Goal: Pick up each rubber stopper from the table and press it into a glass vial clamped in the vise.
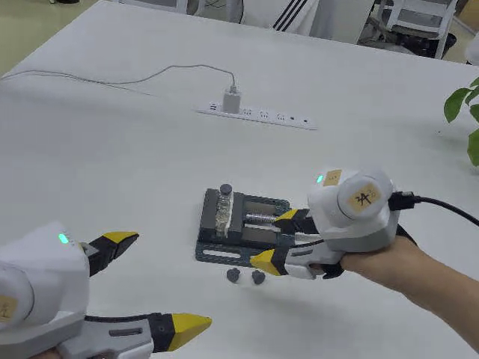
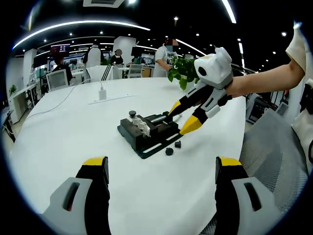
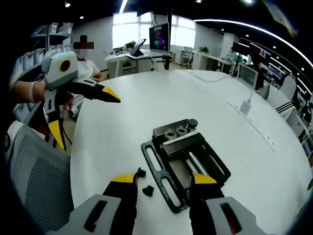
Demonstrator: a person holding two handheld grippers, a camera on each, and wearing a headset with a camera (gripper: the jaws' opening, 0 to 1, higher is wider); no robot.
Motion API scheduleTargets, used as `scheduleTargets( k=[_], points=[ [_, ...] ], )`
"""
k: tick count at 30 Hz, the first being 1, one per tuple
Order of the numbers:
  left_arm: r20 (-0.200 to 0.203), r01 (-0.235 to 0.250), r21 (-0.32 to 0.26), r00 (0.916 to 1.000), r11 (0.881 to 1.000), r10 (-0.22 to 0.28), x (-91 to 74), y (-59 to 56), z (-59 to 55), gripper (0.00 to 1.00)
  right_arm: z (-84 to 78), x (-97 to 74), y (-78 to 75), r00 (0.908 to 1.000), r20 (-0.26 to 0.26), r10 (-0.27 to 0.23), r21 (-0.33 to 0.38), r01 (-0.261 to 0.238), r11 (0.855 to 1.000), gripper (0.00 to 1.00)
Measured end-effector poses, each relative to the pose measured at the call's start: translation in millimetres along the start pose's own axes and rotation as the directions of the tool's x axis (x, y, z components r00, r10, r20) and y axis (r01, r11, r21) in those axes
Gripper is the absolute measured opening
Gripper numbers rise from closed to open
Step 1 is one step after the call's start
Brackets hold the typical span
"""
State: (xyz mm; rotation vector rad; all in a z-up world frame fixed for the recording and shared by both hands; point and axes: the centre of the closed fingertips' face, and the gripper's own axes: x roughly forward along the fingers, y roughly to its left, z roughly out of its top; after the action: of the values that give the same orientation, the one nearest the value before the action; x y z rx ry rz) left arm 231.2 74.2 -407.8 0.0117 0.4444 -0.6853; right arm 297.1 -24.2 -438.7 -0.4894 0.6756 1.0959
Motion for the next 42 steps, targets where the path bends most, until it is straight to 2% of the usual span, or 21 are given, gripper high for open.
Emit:
scheduleTargets(
  k=[1,4,9,15,18,19,23,27,31,35,42],
  points=[
    [-0.002,0.0,-0.001,1.0,1.0,0.0,0.1,0.0,-0.6,0.89,-1.7,0.3,0.7,0.9998,0.011,-0.019,0.021,0.019,1.0,0.37],
    [-0.002,0.003,-0.004,1.0,1.0,-0.003,0.3,-0.6,-1.2,0.89,-7.7,2.8,6.6,0.9991,0.026,-0.033,0.061,0.031,0.998,0.37],
    [-0.002,0.008,-0.008,1.0,1.0,-0.008,0.3,-1.8,-1.7,0.89,-16.5,6.9,16.7,0.9988,0.033,-0.036,0.104,0.032,0.994,0.36],
    [-0.011,0.022,-0.002,0.9997,1.0,-0.022,0.6,-4.2,-3.9,0.89,-29.9,10.6,18.0,0.9973,0.018,-0.071,0.169,0.067,0.983,0.35],
    [-0.015,0.028,-0.001,0.9995,1.0,-0.028,0.6,-4.6,-4.7,0.89,-32.7,10.8,17.7,0.995,0.029,-0.096,0.216,0.087,0.973,0.32],
    [-0.018,0.031,0.001,0.9994,1.0,-0.031,0.8,-4.9,-5.2,0.89,-35.3,10.6,16.9,0.993,0.025,-0.116,0.242,0.106,0.964,0.31],
    [-0.024,0.038,0.002,0.999,0.999,-0.038,1.4,-5.8,-7.2,0.89,-39.1,11.7,19.2,0.9907,0.023,-0.134,0.265,0.123,0.956,0.29],
    [-0.029,0.047,0.003,0.9985,0.999,-0.047,2.6,-7.9,-8.3,0.89,-39.6,11.7,20.7,0.9874,0.034,-0.154,0.296,0.138,0.945,0.21],
    [-0.033,0.054,0.002,0.998,0.999,-0.054,3.9,-10.2,-9.4,0.89,-39.4,13.8,21.3,0.9851,0.04,-0.167,0.317,0.146,0.937,0.2],
    [-0.033,0.059,0.001,0.9977,0.998,-0.059,4.8,-11.6,-9.4,0.89,-40.8,15.9,19.7,0.9799,0.038,-0.196,0.35,0.17,0.921,0.16],
    [-0.036,0.063,-0.001,0.9973,0.998,-0.063,5.9,-13.1,-11.5,0.88,-43.5,19.7,19.4,0.9773,0.036,-0.209,0.381,0.18,0.907,0.11]
  ],
)
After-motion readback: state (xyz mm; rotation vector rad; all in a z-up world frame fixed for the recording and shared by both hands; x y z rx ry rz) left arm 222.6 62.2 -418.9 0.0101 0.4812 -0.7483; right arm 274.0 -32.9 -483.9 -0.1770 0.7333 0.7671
